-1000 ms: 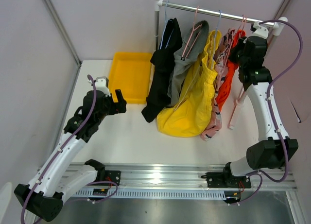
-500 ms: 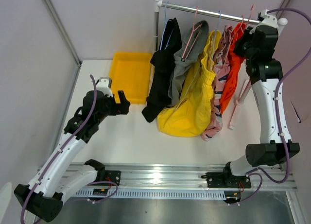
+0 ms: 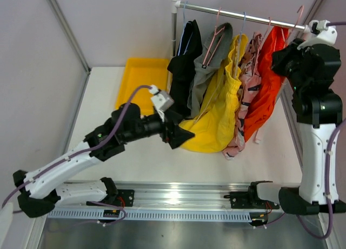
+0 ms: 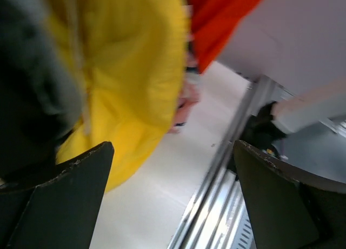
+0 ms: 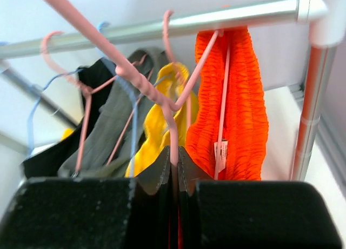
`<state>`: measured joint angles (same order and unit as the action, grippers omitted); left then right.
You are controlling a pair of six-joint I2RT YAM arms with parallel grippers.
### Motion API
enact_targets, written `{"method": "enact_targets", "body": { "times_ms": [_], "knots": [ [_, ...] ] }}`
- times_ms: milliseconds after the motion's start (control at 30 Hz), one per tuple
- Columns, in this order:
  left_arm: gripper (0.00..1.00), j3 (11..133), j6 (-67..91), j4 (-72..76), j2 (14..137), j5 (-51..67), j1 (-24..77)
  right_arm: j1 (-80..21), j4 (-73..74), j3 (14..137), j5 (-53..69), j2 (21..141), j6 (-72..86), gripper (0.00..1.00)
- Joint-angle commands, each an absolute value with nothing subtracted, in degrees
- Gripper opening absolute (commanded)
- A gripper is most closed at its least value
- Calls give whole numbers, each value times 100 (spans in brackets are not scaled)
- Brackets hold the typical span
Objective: Remove the shorts from the hanger
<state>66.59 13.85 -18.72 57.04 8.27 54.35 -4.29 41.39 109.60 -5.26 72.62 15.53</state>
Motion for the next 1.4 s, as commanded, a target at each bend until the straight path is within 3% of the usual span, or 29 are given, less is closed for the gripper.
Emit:
{"method": "enact_targets", "body": {
  "times_ms": [0, 300, 833, 1000, 1100, 1167, 1200, 1233, 1267, 1300, 1367],
  "knots": [
    [99, 6952, 958, -1012, 6221, 1099, 6403, -624, 3998, 10820, -422, 6593, 1889, 0],
    [99, 7233, 580, 456, 7688, 378, 7742, -773, 5017, 10617, -457, 5995, 2355, 0],
    [99, 8525, 527, 950, 9201, 202, 8060, -782, 5089, 10213, -308, 5528, 2523, 0],
    [94, 8762, 624, 1046, 9589, 387, 8060, -782, 4992, 10239, -316, 5572, 2470, 0],
    [86, 8815, 677, 1169, 9747, 404, 8060, -782, 4957, 10266, -308, 5599, 2487, 0],
    [75, 8868, 703, 1230, 9808, 396, 8060, -782, 4922, 10266, -273, 5607, 2496, 0],
    [66, 8894, 703, 1230, 9869, 387, 8060, -782, 4904, 10266, -281, 5607, 2496, 0],
    [49, 8947, 703, 1213, 9896, 369, 8060, -782, 4904, 10274, -281, 5616, 2496, 0],
    [42, 8956, 712, 1222, 9923, 326, 8060, -782, 4904, 10283, -281, 5616, 2496, 0],
    [28, 8956, 721, 1248, 9932, 247, 8060, -782, 4913, 10292, -273, 5634, 2496, 0],
    [9, 8912, 738, 1283, 9914, 106, 8060, -782, 4904, 10292, -272, 5625, 2514, 0]
  ]
}}
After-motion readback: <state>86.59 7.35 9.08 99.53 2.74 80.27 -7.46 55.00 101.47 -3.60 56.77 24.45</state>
